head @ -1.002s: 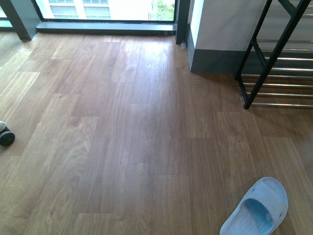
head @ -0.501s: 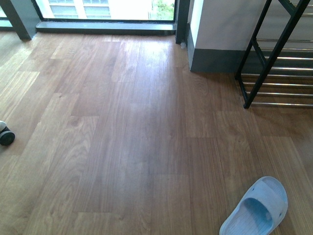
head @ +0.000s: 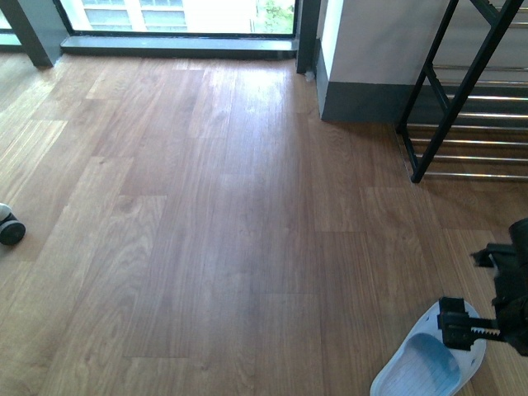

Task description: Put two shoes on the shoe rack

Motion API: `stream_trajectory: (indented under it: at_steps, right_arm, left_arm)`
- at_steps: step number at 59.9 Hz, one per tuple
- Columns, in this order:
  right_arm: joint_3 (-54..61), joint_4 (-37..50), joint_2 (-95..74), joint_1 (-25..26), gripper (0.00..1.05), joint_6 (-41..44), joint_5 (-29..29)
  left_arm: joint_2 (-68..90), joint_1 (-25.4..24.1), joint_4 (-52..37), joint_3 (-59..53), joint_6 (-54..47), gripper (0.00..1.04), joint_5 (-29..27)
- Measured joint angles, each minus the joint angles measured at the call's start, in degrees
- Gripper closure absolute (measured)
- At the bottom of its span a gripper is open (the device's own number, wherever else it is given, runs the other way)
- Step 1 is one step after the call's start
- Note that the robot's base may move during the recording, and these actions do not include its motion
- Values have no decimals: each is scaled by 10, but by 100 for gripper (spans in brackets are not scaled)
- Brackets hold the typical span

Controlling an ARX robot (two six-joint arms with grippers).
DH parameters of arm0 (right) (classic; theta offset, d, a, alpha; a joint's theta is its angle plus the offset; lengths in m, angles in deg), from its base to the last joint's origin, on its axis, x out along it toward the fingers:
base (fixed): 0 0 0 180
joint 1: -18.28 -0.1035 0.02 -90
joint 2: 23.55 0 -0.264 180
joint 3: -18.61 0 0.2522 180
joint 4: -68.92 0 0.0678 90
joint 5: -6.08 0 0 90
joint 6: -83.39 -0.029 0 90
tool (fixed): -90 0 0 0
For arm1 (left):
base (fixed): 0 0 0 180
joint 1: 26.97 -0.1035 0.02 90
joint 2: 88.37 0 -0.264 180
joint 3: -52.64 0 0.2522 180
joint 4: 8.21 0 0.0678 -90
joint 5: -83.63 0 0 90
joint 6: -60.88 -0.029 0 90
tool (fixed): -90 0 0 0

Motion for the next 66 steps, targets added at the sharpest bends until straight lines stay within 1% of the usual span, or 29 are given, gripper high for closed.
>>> stream_trajectory:
  at_steps: [10, 24, 48, 53, 61, 66]
  right_arm:
    - [-42, -29, -69, 0, 9, 2, -3]
    - [-82, -35, -115, -1, 9, 4, 8]
    - [-136, -7, -176, 2, 9, 27, 75]
    - [-142, 14, -188, 5, 9, 42, 101]
    - [-143, 24, -193, 1, 30, 59, 135]
    - [-143, 14, -193, -2, 40, 65, 140]
  left_arm:
    - [0, 0, 0, 0, 0, 103, 0]
    - [0, 0, 0, 0, 0, 103, 0]
    - [0, 0, 0, 0, 0, 103, 0]
    - [0, 0, 0, 0, 0, 103, 0]
    - [0, 0, 0, 0, 0, 103, 0]
    - [0, 0, 0, 0, 0, 103, 0]
